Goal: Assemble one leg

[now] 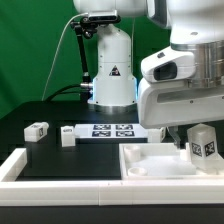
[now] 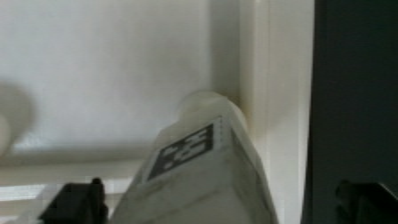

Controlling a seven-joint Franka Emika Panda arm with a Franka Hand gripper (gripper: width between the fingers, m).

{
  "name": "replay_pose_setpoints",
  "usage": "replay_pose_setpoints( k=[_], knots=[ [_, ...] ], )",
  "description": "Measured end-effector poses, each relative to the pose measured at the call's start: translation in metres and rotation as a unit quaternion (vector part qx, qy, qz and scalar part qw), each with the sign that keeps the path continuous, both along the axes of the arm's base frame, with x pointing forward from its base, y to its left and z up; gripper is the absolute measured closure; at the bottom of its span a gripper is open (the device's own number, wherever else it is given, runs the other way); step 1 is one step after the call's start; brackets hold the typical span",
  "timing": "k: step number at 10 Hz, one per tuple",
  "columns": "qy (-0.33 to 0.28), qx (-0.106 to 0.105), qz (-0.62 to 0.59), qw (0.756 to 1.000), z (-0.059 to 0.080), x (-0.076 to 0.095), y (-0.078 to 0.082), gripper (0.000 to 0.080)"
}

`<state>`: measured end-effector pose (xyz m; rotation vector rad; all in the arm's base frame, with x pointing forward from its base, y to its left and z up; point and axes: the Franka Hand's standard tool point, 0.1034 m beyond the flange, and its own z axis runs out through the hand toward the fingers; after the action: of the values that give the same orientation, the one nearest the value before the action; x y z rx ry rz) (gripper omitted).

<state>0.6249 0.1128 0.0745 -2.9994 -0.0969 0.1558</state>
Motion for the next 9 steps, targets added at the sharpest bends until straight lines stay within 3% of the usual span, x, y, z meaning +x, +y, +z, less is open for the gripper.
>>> replay_pose_setpoints(
  k=[3,5,6,7,9],
  knots=[
    [-0.014,0.012,0.106,0.994,0.0003,0.0001,-0.0001,0.0151],
    [-0.014,0.012,0.104,0.994,0.0003,0.0001,0.0,0.0421],
    [-0.014,0.012,0.104,0.994,0.0003,0.0001,0.0,0.0421],
    [-0.014,0.012,0.103,0.995,0.0003,0.0001,0.0,0.0511],
    [-0.013,0.011,0.094,0.995,0.0003,0.0001,0.0001,0.0511]
  ],
)
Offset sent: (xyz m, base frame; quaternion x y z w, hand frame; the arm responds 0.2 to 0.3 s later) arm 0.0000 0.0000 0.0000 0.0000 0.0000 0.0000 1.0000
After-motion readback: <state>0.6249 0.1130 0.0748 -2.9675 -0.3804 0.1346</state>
